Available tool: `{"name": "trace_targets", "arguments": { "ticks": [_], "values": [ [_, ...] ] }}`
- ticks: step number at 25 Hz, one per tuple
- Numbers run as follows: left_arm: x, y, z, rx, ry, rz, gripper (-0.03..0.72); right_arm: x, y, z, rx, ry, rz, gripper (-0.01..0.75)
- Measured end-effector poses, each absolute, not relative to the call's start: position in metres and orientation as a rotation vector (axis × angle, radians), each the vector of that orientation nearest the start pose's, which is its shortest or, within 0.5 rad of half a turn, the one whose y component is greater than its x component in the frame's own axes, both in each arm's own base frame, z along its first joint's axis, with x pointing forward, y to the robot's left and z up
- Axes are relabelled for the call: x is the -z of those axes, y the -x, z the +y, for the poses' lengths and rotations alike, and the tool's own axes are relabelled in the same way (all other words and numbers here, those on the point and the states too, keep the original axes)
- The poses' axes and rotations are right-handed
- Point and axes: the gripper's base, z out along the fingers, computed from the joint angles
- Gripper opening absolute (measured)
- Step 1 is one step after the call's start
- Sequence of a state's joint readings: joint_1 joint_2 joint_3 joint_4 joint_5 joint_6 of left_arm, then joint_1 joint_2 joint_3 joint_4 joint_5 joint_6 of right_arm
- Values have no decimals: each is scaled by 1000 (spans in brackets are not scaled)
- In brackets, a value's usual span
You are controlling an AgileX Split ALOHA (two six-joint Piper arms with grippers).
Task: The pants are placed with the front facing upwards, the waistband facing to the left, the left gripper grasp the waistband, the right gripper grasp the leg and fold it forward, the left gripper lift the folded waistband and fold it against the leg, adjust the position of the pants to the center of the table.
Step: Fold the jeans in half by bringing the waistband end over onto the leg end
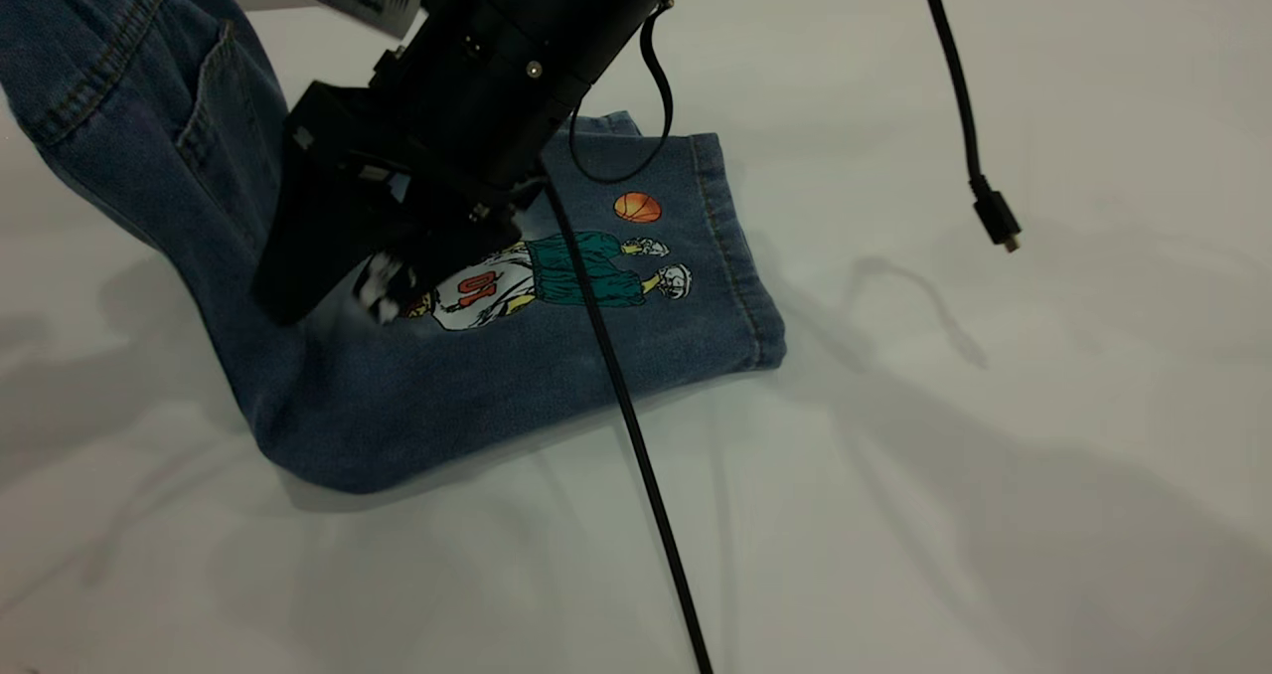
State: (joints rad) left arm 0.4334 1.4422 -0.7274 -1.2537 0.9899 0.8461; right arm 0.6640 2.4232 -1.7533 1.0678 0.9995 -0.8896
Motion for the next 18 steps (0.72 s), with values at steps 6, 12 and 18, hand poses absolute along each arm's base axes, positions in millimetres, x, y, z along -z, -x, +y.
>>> {"name": "trace_targets", "arguments": {
  "ticks": [6,12,18],
  "values": [
    [-231,-254,23,1099,363,2333,152,-97,-364,350,-1006,1023,2400,477],
    [-234,-255,11,1170,302,2318,152,-86,-377,348,-880,918,2374,477],
    [-244,-256,7,1276,256,2218,152,-55,-364,355,-906,969,2444,477]
  ]
}}
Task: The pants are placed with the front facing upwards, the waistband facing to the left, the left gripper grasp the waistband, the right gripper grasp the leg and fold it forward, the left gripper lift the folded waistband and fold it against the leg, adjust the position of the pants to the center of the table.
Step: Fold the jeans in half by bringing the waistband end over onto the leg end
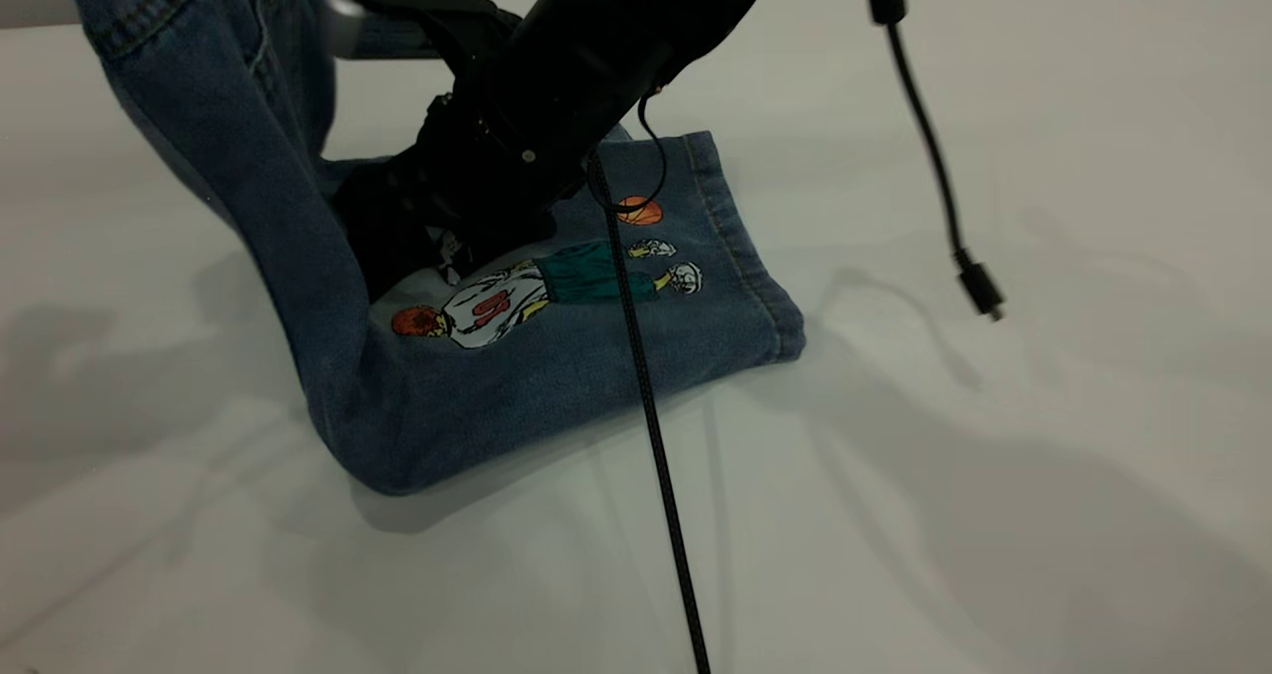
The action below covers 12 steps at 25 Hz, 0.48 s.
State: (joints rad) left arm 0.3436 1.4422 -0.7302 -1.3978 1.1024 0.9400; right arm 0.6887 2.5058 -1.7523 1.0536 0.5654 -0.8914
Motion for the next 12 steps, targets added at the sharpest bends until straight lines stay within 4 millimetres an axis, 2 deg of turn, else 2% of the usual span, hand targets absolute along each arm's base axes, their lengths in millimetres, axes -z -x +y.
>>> {"name": "trace_targets", "arguments": {
  "ticks": [6,9,12],
  "values": [
    [-242,-256,7,1257,254,2233,152,-62,-369,350,-889,973,2428,477],
    [-242,-256,6,1258,251,2235,152,-78,-380,341,-875,934,2398,477],
    [-240,-256,-1,1236,210,2269,152,-103,-395,325,-829,924,2347,477]
  ]
}}
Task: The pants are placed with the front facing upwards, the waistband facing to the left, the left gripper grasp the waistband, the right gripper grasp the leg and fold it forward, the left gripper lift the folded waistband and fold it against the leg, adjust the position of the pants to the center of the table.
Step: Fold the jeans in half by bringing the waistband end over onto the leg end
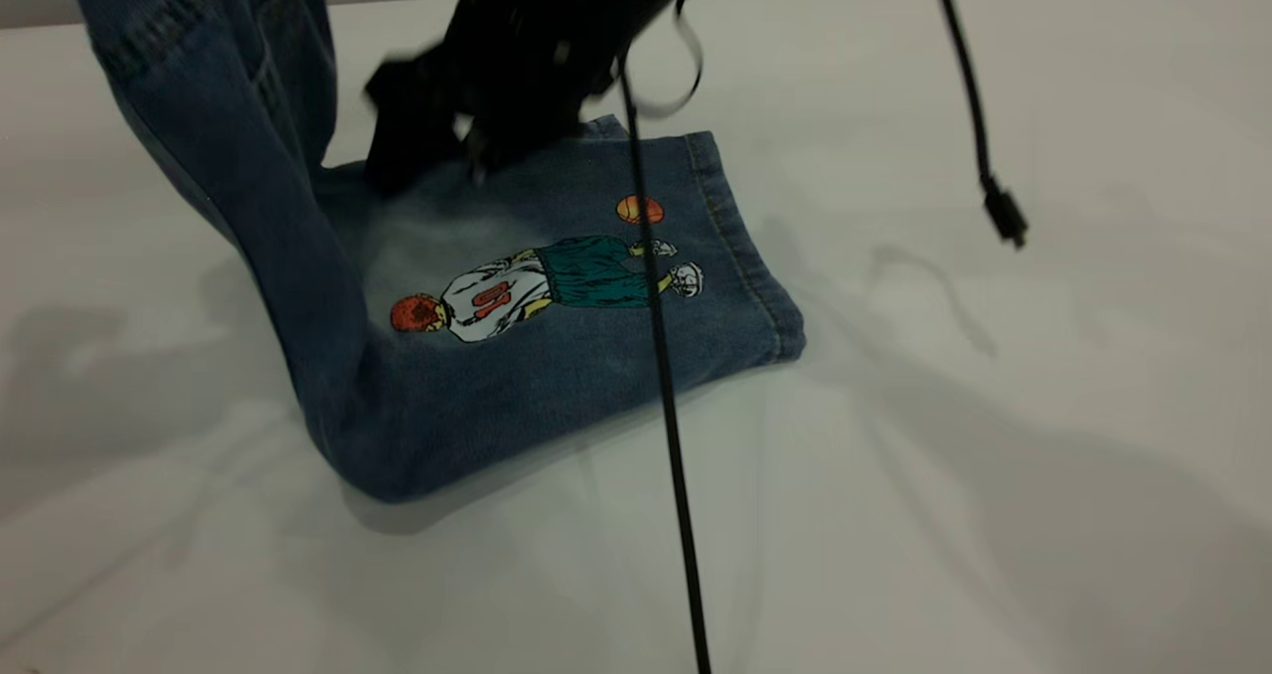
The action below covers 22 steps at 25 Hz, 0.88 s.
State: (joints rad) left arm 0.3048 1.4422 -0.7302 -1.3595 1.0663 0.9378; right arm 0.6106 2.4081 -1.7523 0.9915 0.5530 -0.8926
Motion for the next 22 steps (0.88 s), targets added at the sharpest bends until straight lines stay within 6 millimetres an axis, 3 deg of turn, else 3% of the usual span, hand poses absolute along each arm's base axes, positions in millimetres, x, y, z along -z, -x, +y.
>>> {"name": "trace_targets", "arguments": {
  "ticks": [4,10,16,22],
  "values": [
    [-236,-260,-17,1172,165,2307,152,-144,-416,294,-783,861,2297,477],
    [-233,-265,-39,1080,95,2321,152,-228,-429,255,-758,737,2158,477],
    [-228,-270,-64,1024,53,2313,152,-299,-404,249,-799,779,2028,477],
    [-197,-277,-98,1009,9,2402,152,-348,-382,239,-839,758,1958,477]
  ]
}}
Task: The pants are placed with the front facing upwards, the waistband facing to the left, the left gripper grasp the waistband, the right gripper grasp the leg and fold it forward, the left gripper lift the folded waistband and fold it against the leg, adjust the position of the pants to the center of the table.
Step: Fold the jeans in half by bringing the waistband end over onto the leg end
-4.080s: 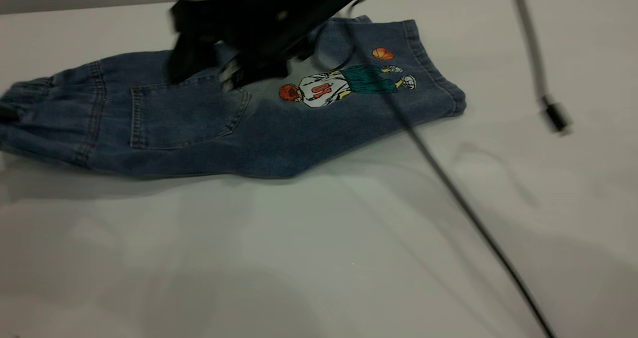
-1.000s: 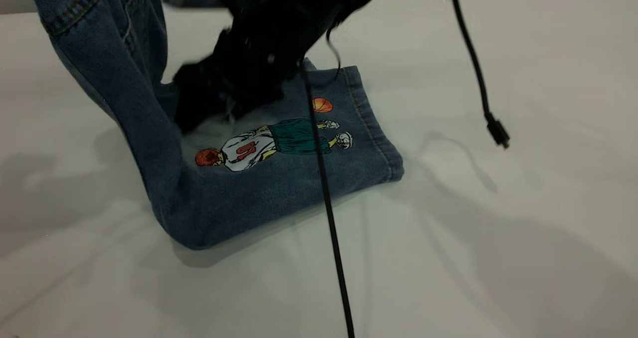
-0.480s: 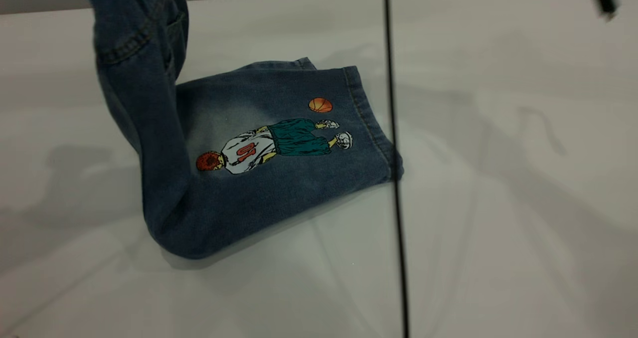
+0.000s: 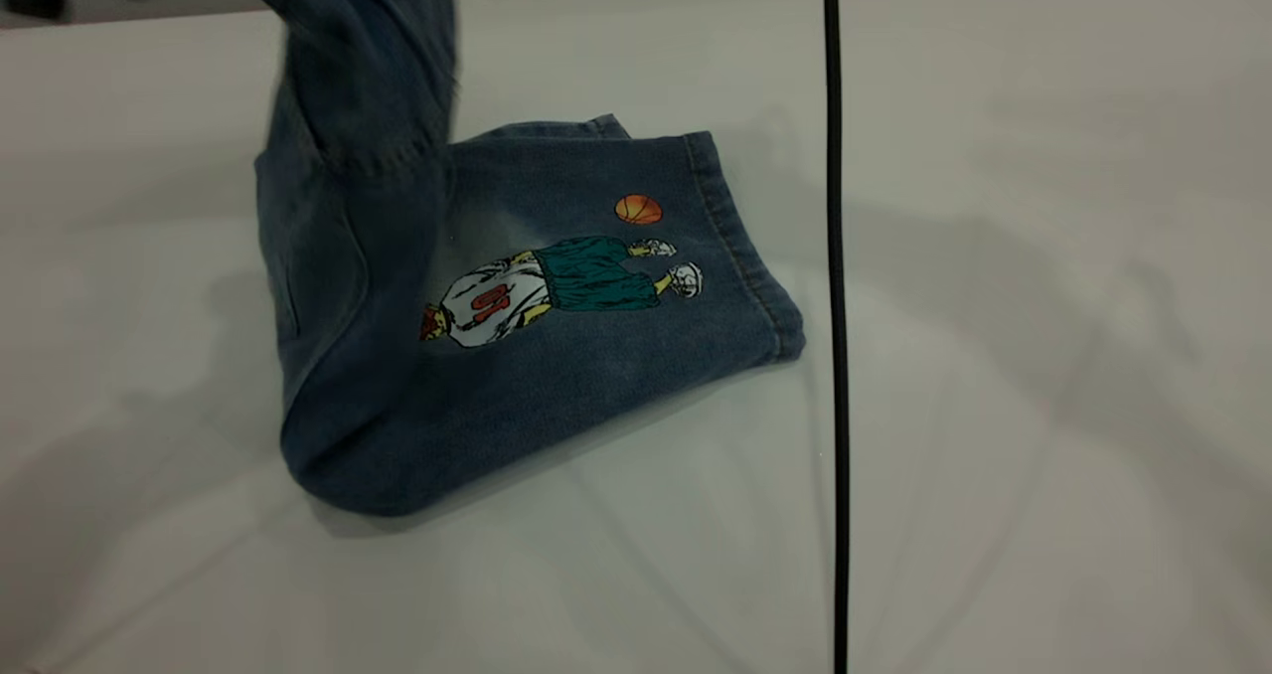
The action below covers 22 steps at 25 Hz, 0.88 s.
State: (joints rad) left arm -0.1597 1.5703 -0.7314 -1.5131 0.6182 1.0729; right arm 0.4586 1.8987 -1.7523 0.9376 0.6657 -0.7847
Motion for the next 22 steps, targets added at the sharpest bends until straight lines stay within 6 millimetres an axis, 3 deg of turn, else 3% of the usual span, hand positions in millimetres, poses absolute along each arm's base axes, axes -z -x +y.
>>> {"name": "trace_targets", "arguments": {
  "ticks": [5,13,18,22],
  "values": [
    [-163,-287,-121,1054,7,2447,152,-379,-362,234,-921,741,1923,477],
    [-116,-326,-150,1080,-73,2494,152,-372,-334,256,-1013,950,1986,477],
    [-98,-336,-155,1120,-73,2519,152,-371,-332,259,-1013,952,2007,477],
    [-99,-335,-156,1118,-146,2498,256,-370,-332,258,-999,955,2014,477]
  ]
}}
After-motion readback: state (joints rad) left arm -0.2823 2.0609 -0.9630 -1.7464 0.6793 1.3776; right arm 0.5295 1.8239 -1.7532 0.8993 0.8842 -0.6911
